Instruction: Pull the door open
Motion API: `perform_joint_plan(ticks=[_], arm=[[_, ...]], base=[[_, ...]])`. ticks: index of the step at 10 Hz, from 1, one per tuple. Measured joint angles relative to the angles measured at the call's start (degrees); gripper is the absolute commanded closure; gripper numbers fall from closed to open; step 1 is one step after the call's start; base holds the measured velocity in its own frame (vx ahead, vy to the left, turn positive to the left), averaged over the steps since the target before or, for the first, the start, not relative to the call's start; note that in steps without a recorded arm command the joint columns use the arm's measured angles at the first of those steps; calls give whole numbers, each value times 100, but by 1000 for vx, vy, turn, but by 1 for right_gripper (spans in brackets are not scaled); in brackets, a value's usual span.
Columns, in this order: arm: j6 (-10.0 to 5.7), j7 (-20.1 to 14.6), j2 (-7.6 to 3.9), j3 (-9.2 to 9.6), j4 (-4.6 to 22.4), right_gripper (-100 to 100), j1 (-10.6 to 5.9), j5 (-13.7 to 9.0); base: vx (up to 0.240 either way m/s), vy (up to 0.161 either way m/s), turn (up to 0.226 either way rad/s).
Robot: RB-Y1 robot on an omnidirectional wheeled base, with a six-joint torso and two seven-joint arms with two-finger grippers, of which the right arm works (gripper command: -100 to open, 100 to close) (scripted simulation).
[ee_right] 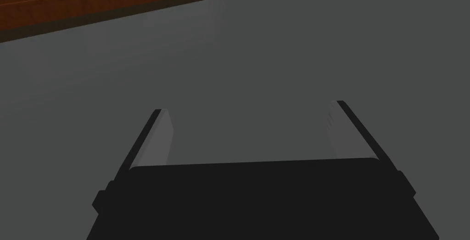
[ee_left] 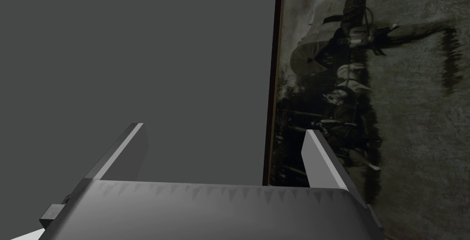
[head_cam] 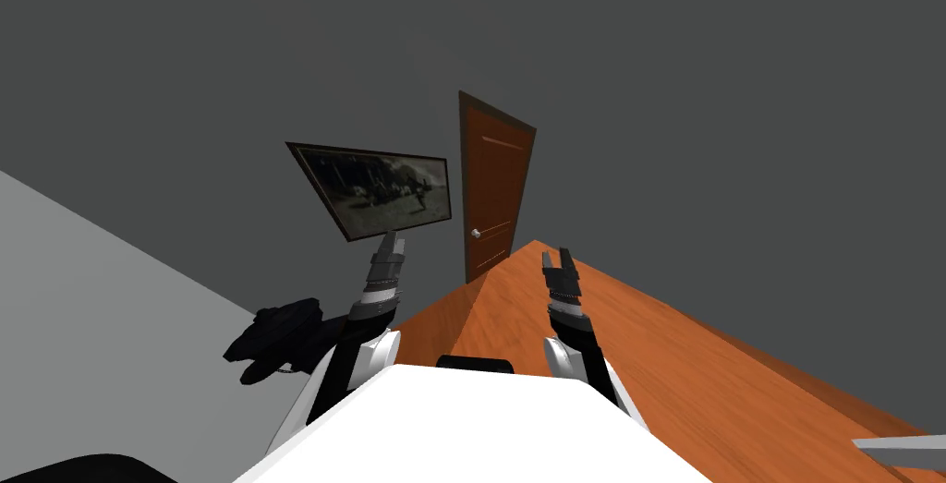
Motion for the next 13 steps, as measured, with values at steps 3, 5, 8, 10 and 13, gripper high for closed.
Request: perform_joint_plan(ticks=[3,5,8,10,13], arm=[[-100,340,-113,-46,444,-100,-164,120],[-194,616,-161,-34,751,-100,-226,232],[-283,1063,-278,-91,1294,-100,-458,393],[-358,1375,-356,-115,1628,-100,-549,511],[-461,1736,-418,-130,2019,-100,-664,646]], base=[[79,-18,84],[79,-18,81],[90,-19,102],[86,-23,72],[57,-10,76]])
